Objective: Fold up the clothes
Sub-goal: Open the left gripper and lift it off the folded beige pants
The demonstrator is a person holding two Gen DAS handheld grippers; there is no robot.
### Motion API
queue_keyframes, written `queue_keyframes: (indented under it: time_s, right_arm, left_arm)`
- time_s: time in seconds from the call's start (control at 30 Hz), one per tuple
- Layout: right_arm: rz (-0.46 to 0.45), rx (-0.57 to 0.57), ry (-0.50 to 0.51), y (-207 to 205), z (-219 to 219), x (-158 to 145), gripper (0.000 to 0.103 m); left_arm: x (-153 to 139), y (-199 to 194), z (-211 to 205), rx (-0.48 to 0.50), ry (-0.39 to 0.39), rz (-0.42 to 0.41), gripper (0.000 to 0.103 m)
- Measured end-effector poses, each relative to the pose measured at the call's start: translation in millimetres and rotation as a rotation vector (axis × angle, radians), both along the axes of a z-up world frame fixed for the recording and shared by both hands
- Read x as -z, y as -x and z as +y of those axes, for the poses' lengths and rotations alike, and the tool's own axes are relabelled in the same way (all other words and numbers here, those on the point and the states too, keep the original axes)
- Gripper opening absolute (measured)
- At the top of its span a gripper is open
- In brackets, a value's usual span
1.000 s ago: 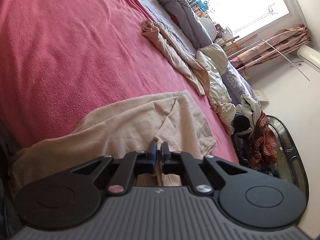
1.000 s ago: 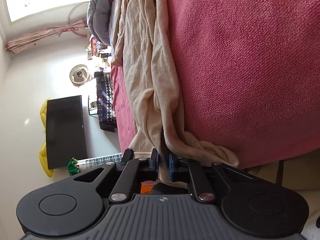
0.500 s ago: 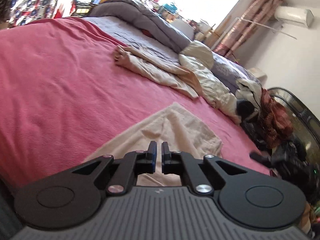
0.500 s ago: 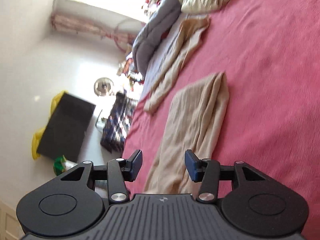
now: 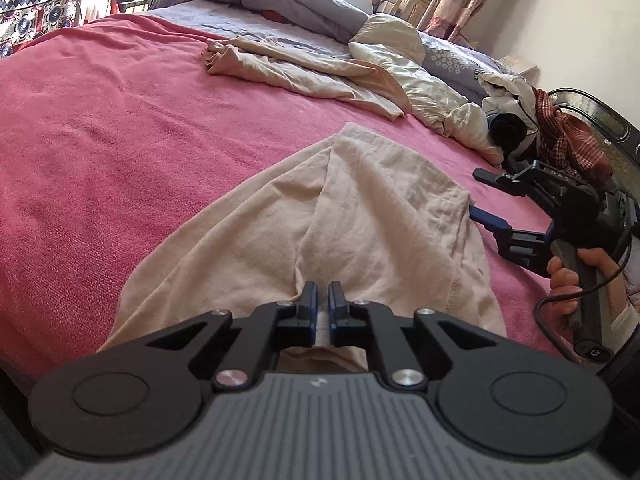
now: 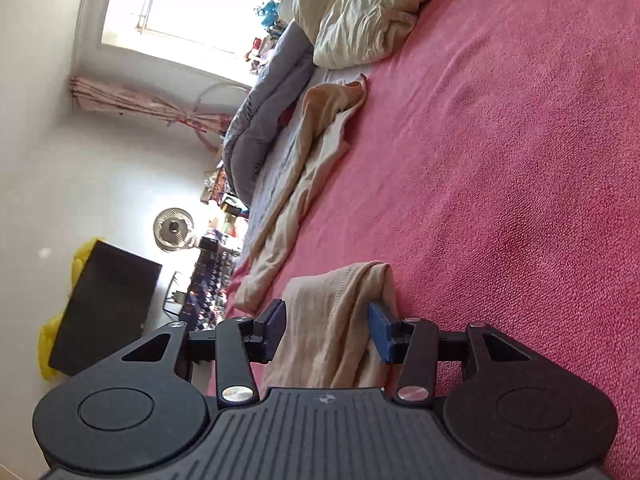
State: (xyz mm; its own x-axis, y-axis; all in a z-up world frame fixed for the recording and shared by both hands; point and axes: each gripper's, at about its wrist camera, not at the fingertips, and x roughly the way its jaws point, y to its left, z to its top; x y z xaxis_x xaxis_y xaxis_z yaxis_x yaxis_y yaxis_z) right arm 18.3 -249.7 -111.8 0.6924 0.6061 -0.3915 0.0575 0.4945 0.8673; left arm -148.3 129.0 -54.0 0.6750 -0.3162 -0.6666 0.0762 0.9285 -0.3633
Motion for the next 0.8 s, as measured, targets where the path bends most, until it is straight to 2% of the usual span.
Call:
queue_keyframes:
  time_s: [0.07,0.2,0.3,0.33,0.37,0.4,0.6,0.77,0.8]
  right_arm:
    - [-0.009,-0.004,0.018,4.2,-0.4,0.7,0.039]
    - [-0.021,0.005,-0.029,8.3,-5.8,3.8,0.041]
    - [-0.028,0.008,-0.059,-4.6,-0.5,4.5,0.038]
    - [-0.024,0.014,-0.055,-8.8,2.9,3.9,0.033]
    - [-0.017,0.022,-0.044,-12.4,5.8,3.0,0.018]
    - [-0.016,0.03,-0.039,-14.0,6.2,2.0,0.011]
    - [0.014,0.105,-0.027,-12.3,-15.9,4.1,0.007]
    - [0.05,0.096,-0.019,-14.2,-20.1,20.3,0.007]
    - [0.049,0.086,-0.023,-12.9,-21.2,19.5,0.01]
  left_arm:
    - [-0.2,-0.2,0.6,0.004,-0.002,-0.001,0.01]
    - [1.3,-1.5,1.6,0.005,0.0,-0.002,0.01]
    - [1.4,-1.8,1.2,0.007,-0.008,-0.006,0.01]
    - [1.5,-1.9,1.4,0.008,-0.009,-0.006,0.01]
    - [1.6,-2.1,1.7,0.009,-0.005,-0.004,0.01]
    - [1.9,-2.3,2.5,0.009,-0.001,-0.002,0.01]
    - [4.6,-3.4,4.6,0.013,0.003,-0.003,0.013]
    - [3.6,-4.0,4.4,0.027,-0.01,-0.007,0.013]
    - [2.9,-4.0,5.4,0.028,-0.012,-0.007,0.012]
